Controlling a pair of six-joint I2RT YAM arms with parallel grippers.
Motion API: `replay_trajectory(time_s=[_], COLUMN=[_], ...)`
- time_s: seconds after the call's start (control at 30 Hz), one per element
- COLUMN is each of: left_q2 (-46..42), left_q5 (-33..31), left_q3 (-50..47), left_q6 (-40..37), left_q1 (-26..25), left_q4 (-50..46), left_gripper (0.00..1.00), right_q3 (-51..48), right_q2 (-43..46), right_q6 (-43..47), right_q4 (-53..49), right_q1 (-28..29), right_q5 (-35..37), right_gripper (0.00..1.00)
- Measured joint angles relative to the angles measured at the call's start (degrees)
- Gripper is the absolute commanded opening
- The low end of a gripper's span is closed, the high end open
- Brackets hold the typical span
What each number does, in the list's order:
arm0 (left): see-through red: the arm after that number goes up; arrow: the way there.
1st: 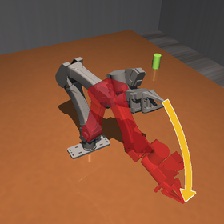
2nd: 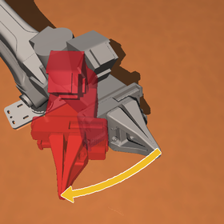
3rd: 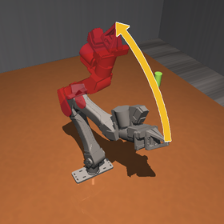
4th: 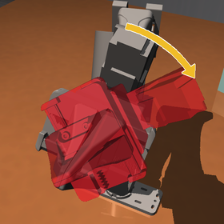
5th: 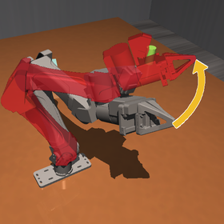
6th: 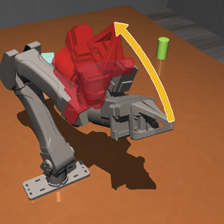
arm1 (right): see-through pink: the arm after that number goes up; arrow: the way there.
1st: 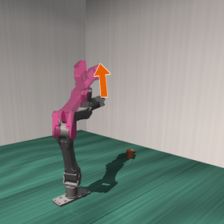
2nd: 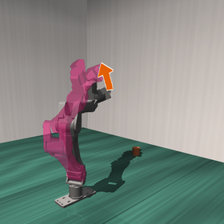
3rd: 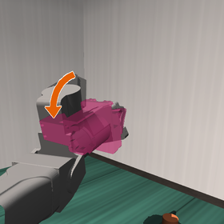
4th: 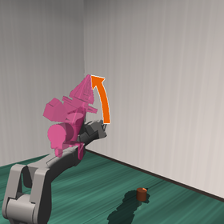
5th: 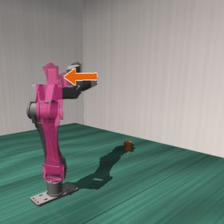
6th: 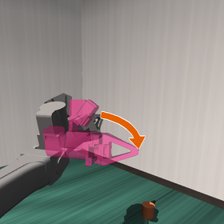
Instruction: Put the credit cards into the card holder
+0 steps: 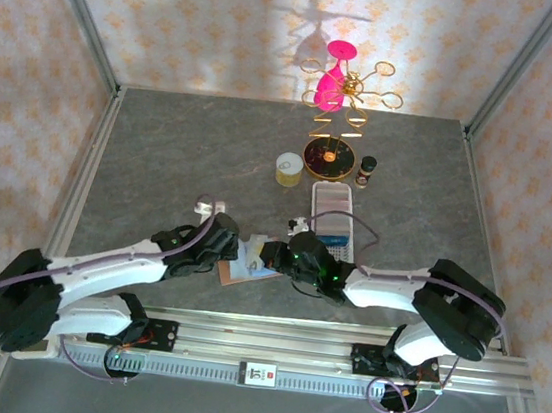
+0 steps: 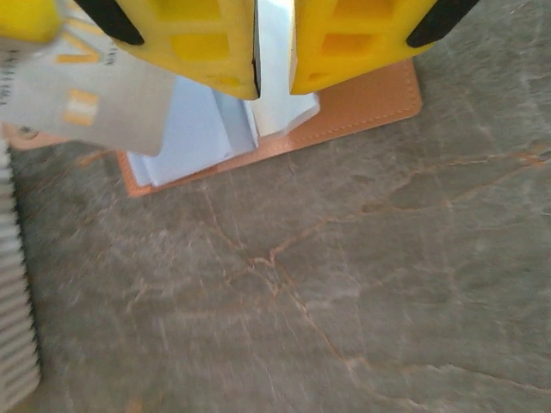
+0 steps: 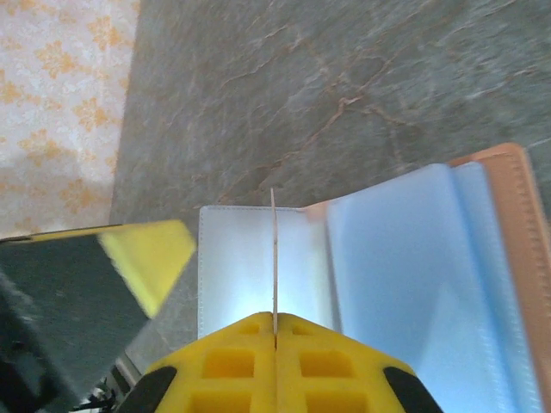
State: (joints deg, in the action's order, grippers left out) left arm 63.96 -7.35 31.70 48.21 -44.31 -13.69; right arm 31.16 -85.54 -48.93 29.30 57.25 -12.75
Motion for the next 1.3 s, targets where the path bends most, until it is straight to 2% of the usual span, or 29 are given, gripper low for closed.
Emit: replay_trajectory(time_s=[0.13, 0.27, 0.6, 0.83, 1.3], left_q2=[-5.07, -5.42, 1.6, 4.42, 5.92], left_q5=[-0.2, 3.02, 11.26, 11.63, 11.63], left_q3=[-1.55, -3.56, -5.68, -10.16, -11.19], left_q6=[1.92, 2.93, 4.31, 5.51, 5.92], left_q1=[0.46, 0.55, 0.55, 0.55, 0.55], left_q4=[-0.26, 0.92, 7.1, 10.01, 14.45], left_gripper=[0.24, 0.24, 0.12, 0.08, 0.07], right_q3=[2.67, 3.89, 3.98, 4.55, 6.64], right_q2=[-3.37, -5.9, -6.03, -4.5, -4.11], right_q6=[0.02, 0.07, 0.68, 2.82, 6.99], right_q4=[0.35, -0.02, -2.64, -6.64, -12.22], right_q1=[0.76, 0.85, 0.85, 0.85, 0.55], right_q5=[-1.25, -1.68, -1.6, 0.81, 4.92], right_gripper=[0.0, 0.0, 0.0, 0.0, 0.0])
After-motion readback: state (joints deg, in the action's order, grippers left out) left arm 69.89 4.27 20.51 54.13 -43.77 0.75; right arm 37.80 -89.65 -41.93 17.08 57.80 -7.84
